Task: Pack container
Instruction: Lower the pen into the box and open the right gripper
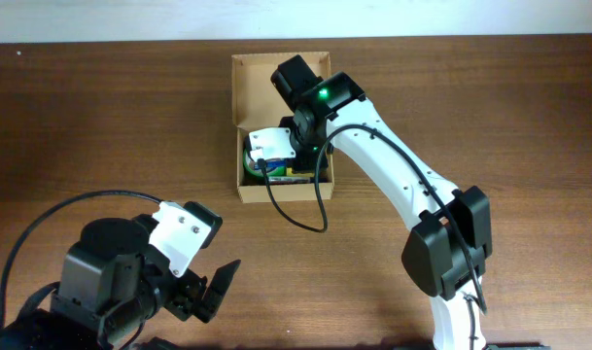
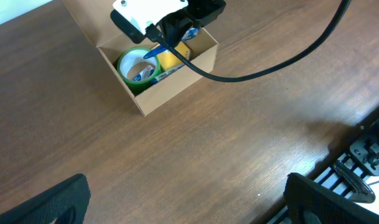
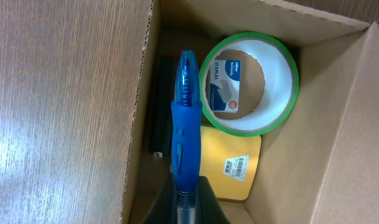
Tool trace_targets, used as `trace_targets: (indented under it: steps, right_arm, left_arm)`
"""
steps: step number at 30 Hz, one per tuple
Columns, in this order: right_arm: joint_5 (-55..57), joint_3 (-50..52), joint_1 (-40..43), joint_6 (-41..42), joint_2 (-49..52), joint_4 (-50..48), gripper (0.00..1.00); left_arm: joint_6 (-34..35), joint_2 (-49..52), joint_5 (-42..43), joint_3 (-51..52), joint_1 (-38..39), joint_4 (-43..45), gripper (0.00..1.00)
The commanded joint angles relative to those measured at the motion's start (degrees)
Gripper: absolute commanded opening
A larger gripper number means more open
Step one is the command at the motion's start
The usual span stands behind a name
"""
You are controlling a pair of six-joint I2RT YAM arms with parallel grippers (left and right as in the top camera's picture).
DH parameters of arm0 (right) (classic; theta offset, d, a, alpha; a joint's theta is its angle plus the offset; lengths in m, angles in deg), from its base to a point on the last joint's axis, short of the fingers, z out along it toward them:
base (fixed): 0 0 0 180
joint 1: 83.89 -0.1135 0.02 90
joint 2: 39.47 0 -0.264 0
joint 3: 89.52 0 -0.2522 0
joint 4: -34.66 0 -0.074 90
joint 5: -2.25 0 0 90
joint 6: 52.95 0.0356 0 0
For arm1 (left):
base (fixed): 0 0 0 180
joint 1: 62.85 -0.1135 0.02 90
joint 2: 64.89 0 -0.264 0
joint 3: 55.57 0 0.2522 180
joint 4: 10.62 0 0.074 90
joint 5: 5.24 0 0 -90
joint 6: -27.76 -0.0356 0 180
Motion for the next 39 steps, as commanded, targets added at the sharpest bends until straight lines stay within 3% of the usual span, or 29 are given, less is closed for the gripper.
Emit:
trace_targets:
  steps: [1,15,18,22,24,28,31,34,39]
  right_arm:
    - [-1.4,0.11,-0.35,-0.83,2.78,-0.17,0.04]
    - [-1.38,0.11,-0.31,-0.79,6.67,-0.59,0.04]
    - [-1.36,0.11,-0.31,-0.72,6.67,-0.68,0.24]
    - [-1.31,0.11,-0.31,-0.59,6.67,-0.61,0.36]
    - [-1.14,0.11,-0.31,-0.61,6.67,-0.61,0.37]
    - [-1.14,-0.07,-0.31,-0.39,6.58,-0.57,0.32]
    - [-1.14,-2.6,-0.31,5.9,5.55,-0.52,0.25]
    - [-1.14,-7.52,-0.31,12.22,4.31,0.09,0.12]
    - [-1.14,-18.34,-0.31,21.07,3.74,3.32,0.06]
  left_arm:
    - [-1.16,-0.17,0.79,-0.79,0.13,0.13,0.99]
    - [-1.16,-0.17,0.79,-0.79,0.13,0.13,1.0]
    - [-1.16,-0.17,0.79,-0.79,0.13,0.13,1.0]
    - [-1.16,-0.17,0.79,-0.79,0.13,0.15,1.0]
    - [-1.16,-0.17,0.79,-0.79,0.13,0.13,1.0]
    - [-1.16,-0.17,0.79,-0.79,0.13,0.13,0.99]
    - [-1.16,-0.17,0.79,-0.79,0.13,0.13,1.0]
    - [-1.16,-0.17,0.79,-0.79,0.13,0.13,1.0]
    - [-1.16,-0.17,0.79,-0.79,0.13,0.13,1.0]
